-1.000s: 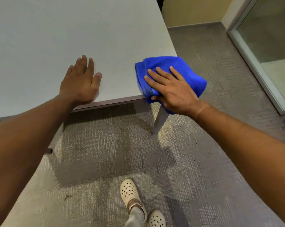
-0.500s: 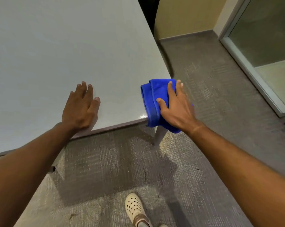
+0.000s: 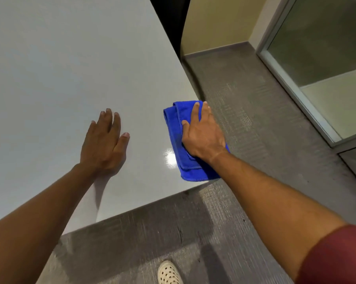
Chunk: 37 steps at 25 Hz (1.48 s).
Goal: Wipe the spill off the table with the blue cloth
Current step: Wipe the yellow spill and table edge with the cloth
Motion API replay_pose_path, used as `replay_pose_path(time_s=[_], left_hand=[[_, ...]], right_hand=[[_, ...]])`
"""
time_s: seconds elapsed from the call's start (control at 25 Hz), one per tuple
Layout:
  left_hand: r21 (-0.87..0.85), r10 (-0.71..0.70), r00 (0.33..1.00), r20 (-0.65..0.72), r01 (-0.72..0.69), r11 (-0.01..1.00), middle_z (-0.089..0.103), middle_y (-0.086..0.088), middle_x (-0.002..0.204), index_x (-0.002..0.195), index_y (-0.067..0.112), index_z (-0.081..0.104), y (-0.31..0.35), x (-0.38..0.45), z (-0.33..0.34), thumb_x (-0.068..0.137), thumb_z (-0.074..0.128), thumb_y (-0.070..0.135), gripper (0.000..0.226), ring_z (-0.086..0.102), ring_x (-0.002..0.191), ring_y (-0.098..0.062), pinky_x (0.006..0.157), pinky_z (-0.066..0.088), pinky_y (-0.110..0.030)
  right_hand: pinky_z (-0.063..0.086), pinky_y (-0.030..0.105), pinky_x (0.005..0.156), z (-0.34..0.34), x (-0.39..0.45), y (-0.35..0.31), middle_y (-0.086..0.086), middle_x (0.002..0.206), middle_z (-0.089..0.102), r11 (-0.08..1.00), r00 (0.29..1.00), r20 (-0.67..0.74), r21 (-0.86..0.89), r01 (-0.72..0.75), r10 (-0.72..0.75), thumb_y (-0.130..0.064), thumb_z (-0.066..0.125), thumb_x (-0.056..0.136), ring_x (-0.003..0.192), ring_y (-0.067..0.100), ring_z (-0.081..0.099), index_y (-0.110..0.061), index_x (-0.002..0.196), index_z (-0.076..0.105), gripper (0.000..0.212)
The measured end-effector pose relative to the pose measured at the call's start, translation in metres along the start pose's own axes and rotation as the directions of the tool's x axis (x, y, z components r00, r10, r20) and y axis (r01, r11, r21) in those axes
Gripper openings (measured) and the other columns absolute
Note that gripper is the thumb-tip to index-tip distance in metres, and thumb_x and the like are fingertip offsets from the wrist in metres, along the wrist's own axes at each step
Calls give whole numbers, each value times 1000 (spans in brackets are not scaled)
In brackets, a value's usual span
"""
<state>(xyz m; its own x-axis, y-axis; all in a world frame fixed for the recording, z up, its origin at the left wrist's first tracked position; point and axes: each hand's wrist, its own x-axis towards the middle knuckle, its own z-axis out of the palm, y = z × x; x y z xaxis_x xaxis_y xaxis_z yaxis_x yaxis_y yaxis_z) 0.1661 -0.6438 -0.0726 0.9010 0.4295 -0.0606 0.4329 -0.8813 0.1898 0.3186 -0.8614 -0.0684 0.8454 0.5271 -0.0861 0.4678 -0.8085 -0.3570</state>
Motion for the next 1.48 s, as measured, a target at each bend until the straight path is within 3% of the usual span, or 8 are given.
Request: replay_pose_path(time_s=[0.12, 0.44, 0.8, 1.04, 1.2, 1.48], left_hand=[[21, 4, 1000, -6, -4, 1000, 4, -12, 165, 157, 11, 9, -1, 5, 2, 97, 13, 48, 71, 0, 153, -24, 122, 3, -42], [-3, 9, 1000, 26, -9, 1000, -1, -11, 165, 157, 10, 6, 2, 15, -4, 96, 16, 46, 72, -5, 152, -20, 122, -3, -37], [-60, -78, 997, -8, 78, 995, 2, -8, 165, 157, 8, 11, 13, 59, -6, 96, 18, 46, 72, -3, 152, -18, 122, -1, -37], [-63, -107, 994, -9, 107, 992, 5, -4, 165, 156, 9, 14, 17, 60, -8, 95, 24, 44, 71, -2, 152, -12, 122, 0, -34], [-87, -115, 993, -4, 115, 990, 5, -2, 165, 156, 10, 14, 18, 61, -10, 93, 21, 49, 75, -3, 151, -7, 122, 0, -33], [-76, -99, 995, -10, 98, 992, 4, 1, 165, 156, 11, 12, 12, 62, -6, 92, 21, 54, 77, -3, 151, -8, 122, -2, -30]], right_hand=[[30, 46, 115, -3, 14, -6, 26, 161, 16, 999, 999, -2, 0, -48, 48, -41, 28, 104, 148, 37, 22, 0, 155, 8, 68], [31, 48, 116, -7, -15, -1, 27, 160, 19, 998, 998, 17, -30, -57, 58, -38, 29, 104, 146, 38, 25, 0, 155, 13, 66], [45, 46, 100, -6, 103, -6, 21, 155, 28, 994, 998, 11, 88, 61, -62, -34, 34, 104, 128, 36, 46, 1, 154, 15, 64], [47, 43, 93, -8, 142, -8, 16, 153, 32, 979, 994, 26, 179, 99, -105, -34, 36, 104, 121, 33, 52, -3, 155, 14, 64], [46, 45, 98, -6, 116, 3, 16, 154, 30, 968, 991, 47, 225, 113, -127, -33, 39, 103, 122, 34, 51, -4, 156, 14, 65], [40, 44, 102, -9, 172, -13, 16, 156, 28, 957, 992, 49, 272, 98, -115, -28, 39, 104, 127, 38, 47, -3, 156, 12, 63]])
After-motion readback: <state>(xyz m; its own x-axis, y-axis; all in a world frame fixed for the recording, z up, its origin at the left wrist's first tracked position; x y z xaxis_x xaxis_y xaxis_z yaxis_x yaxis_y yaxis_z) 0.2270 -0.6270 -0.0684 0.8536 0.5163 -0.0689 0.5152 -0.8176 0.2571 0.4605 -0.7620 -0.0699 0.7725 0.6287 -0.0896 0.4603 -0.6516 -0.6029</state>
